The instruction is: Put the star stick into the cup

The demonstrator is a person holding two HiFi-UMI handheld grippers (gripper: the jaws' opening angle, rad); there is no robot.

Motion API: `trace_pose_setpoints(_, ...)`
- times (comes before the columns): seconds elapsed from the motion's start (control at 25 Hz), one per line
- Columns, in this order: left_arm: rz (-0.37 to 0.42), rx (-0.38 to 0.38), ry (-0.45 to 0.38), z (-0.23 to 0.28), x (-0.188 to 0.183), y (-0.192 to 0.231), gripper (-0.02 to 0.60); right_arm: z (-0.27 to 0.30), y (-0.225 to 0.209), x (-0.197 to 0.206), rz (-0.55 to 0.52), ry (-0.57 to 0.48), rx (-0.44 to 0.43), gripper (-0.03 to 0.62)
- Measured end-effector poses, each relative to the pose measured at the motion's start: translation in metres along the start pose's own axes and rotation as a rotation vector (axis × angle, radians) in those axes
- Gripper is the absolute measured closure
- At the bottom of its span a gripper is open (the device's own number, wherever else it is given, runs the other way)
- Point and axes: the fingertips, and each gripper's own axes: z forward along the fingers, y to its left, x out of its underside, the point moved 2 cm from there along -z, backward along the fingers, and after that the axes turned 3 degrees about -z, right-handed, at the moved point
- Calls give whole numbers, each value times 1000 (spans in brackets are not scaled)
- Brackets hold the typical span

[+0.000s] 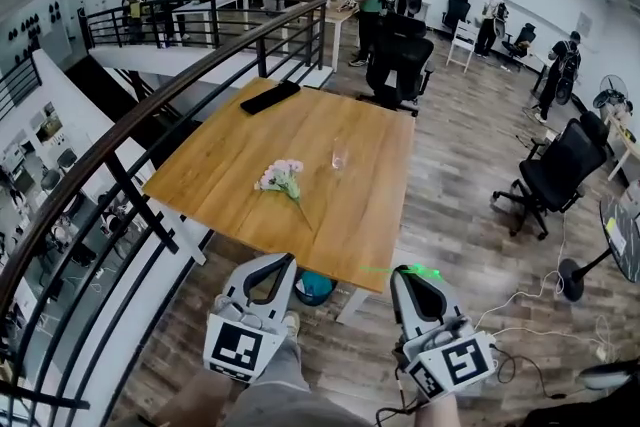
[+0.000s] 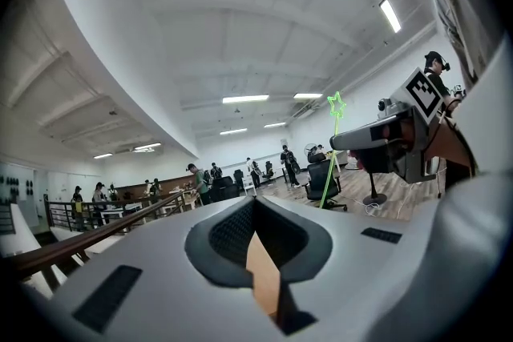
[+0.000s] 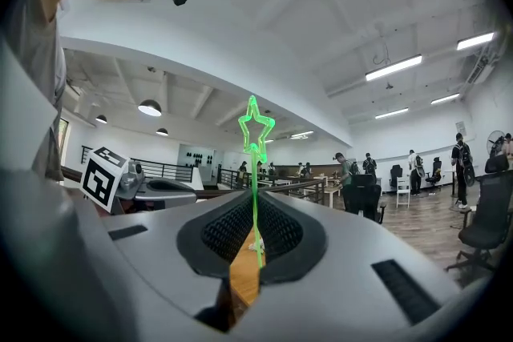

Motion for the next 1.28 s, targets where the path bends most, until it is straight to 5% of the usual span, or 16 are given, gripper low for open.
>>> trace_pose_setpoints(0.68, -47, 126, 68, 187, 34, 194, 566, 254, -87, 1, 17, 104, 103, 554)
trace_pose_setpoints(1.28, -80, 149, 123, 265, 60, 220, 566, 318, -144, 25, 37, 172, 108, 554)
